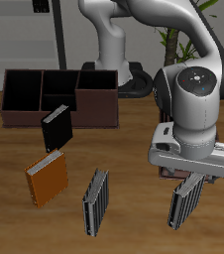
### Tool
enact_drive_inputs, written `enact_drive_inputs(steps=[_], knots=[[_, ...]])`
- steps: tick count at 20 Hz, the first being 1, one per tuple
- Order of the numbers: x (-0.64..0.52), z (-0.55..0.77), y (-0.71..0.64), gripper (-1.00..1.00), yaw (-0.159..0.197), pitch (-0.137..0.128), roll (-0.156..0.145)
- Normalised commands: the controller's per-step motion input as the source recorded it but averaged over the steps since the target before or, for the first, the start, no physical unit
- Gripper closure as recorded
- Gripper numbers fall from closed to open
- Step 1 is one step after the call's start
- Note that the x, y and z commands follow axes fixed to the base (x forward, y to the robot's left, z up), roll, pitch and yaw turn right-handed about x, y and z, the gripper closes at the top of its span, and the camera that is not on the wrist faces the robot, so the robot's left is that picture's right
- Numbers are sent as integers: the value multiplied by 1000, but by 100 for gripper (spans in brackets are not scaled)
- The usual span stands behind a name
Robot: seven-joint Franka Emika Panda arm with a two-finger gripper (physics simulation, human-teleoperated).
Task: Place the left striped book into the back desk caddy's left compartment
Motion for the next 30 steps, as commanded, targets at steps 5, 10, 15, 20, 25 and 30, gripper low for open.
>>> enact_drive_inputs(steps=[5, 10, 15, 20, 25, 30], knots=[[59, -247, -26, -100, -23, 10, 18], [58, -349, -42, -100, -27, 41, 6], [60, -263, -3, 100, -11, 27, 18], [-7, -55, -2, 100, 0, 3, 0], [-116, 208, -79, 100, 8, -28, 4], [-162, 432, -140, 100, -4, -52, 6]])
